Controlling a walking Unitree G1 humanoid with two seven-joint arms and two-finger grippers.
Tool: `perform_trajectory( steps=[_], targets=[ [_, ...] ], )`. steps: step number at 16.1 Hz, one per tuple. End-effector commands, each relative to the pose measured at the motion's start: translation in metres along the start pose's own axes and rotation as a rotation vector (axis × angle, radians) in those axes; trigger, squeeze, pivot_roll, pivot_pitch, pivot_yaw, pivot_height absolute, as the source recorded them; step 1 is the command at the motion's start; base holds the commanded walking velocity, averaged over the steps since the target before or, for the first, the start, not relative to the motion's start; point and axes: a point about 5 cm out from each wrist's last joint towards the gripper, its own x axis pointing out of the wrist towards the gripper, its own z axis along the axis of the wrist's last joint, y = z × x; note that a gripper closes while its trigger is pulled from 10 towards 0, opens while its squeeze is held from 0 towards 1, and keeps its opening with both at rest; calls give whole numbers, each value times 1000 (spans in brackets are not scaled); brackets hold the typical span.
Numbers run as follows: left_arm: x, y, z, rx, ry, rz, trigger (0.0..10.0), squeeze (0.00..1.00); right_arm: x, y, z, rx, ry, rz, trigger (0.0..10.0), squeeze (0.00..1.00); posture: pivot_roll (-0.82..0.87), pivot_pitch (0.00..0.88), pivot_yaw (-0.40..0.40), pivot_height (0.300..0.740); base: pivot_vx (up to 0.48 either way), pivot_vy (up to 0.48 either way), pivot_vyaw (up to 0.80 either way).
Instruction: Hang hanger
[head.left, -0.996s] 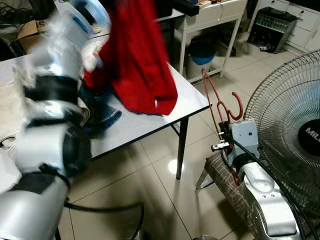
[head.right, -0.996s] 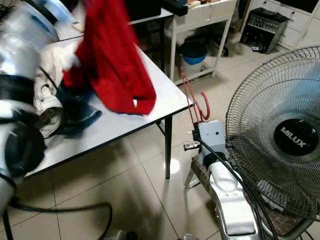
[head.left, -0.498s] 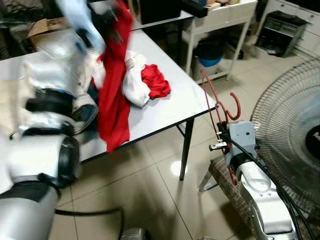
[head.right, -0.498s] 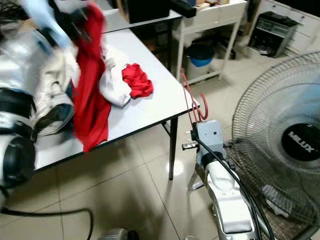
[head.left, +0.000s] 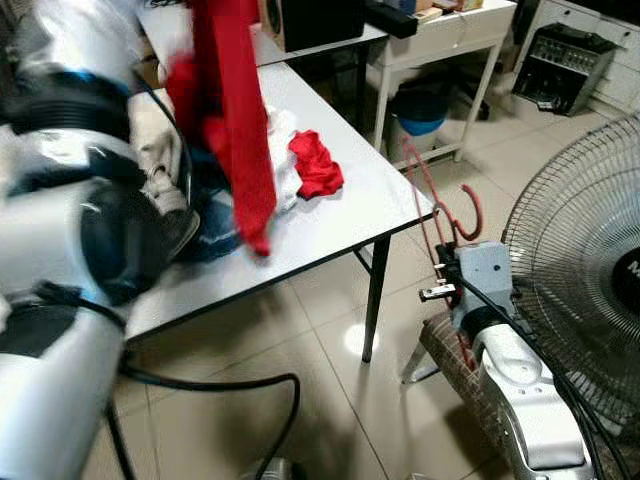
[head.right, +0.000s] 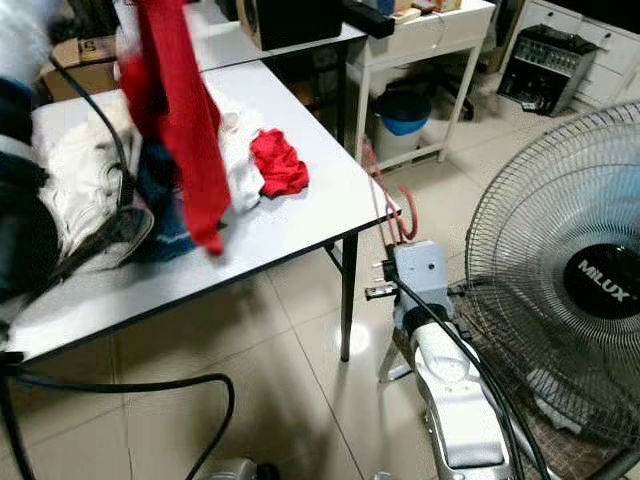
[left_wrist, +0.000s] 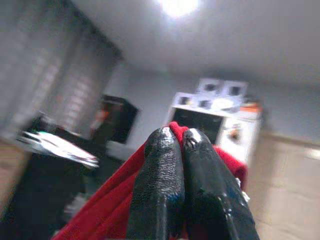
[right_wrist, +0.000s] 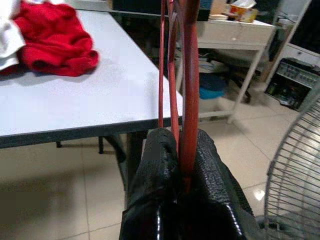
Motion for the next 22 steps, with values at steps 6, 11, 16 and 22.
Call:
perform_trajectory(
  steps=[6,11,16,22],
  targets=[
    [-65,62,-76,422,445,160,0,0,-2,3,-1,7,-9,-9,10000,0,18,0,114,740,0,0,0],
    [-17,-13,-87,212,323,-122,0,0,3,3,2,-3,-14,3,10000,0,4,0,110,740,0,0,0],
    [15,-18,13,-388,-185,-95,0,0,-3,-5,1,-6,-17,-44,10000,0,-19,0,139,740,0,0,0],
    [-101,104,-69,75,229,395,0,0,-1,6,-2,-5,-7,-7,10000,0,2,0,121,740,0,0,0]
  ],
)
